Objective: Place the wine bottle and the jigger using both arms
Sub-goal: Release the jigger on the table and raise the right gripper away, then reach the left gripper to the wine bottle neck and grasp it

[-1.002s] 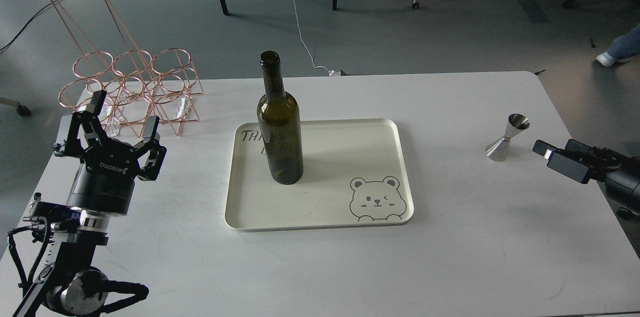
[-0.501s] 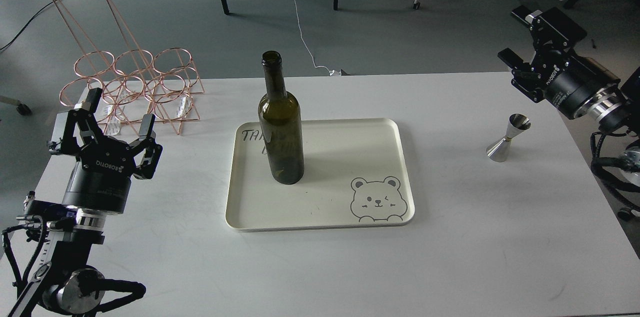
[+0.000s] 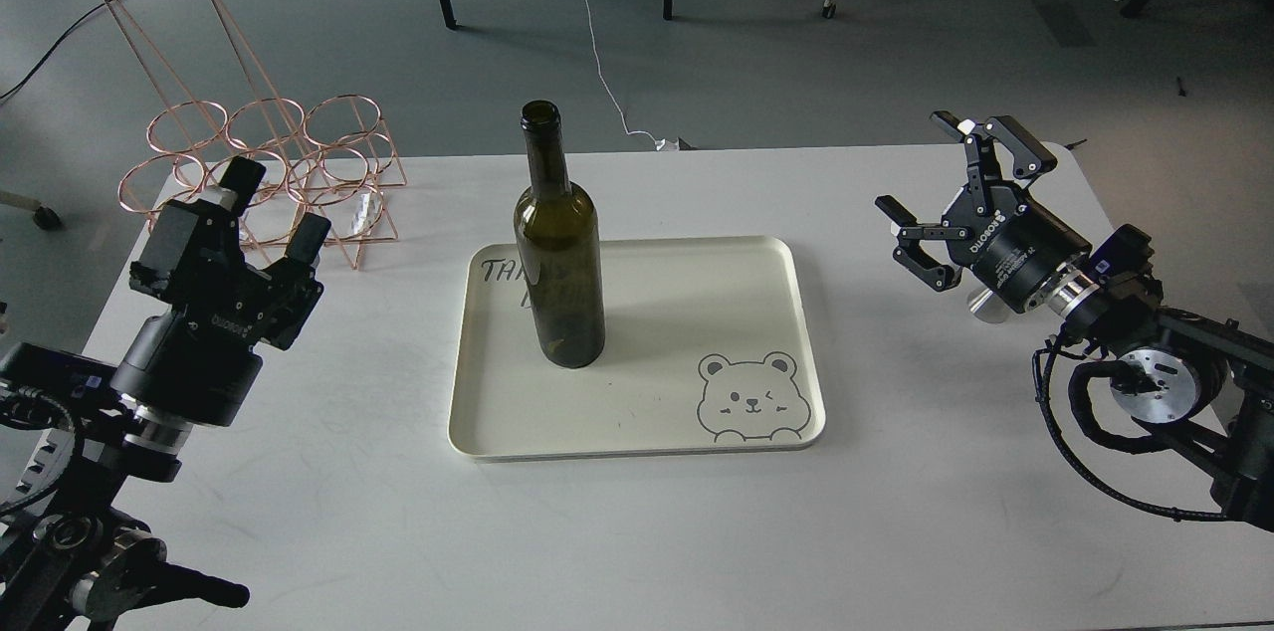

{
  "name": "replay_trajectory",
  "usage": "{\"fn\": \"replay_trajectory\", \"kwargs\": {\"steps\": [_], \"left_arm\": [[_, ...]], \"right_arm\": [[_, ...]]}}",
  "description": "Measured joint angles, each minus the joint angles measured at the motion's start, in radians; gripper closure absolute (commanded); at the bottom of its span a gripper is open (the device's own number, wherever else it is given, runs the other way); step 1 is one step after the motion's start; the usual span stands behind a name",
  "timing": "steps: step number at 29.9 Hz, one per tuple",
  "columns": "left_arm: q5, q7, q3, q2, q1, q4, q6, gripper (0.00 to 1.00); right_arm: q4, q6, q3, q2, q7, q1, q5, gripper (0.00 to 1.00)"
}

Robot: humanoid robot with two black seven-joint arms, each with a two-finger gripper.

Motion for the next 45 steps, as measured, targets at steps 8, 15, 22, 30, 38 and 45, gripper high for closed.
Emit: {"fn": "replay_trajectory", "kwargs": {"steps": [8, 15, 22, 30, 38, 45], "left_arm": [[0.515, 0.000, 0.068, 0.158, -0.188, -0.011, 0.005, 0.02], [0.774, 0.000, 0.162, 0.208, -0.345, -0.005, 0.021, 0.02], [0.852, 0.000, 0.240, 0.199, -0.435, 0.005, 0.028, 0.02], [0.853, 0.000, 0.317, 0.143, -0.527, 0.060, 0.030, 0.03], [0.853, 0.000, 0.367, 0.084, -0.576, 0.124, 0.071, 0.11], [0.853, 0.000, 0.386, 0.043, -0.623, 0.174, 0.077, 0.17]], "right_arm": [[0.001, -0.006, -0.004, 0.000, 0.000, -0.029, -0.044, 0.02], [0.002, -0.008, -0.001, -0.002, 0.000, -0.046, -0.063, 0.02], [0.002, -0.021, 0.002, -0.003, 0.000, -0.050, -0.064, 0.02], [0.002, -0.024, 0.001, -0.005, 0.000, -0.051, -0.064, 0.02], [0.004, -0.034, 0.000, -0.010, 0.000, -0.051, -0.064, 0.02], [0.008, -0.042, 0.003, -0.012, 0.000, -0.057, -0.064, 0.02]]}}
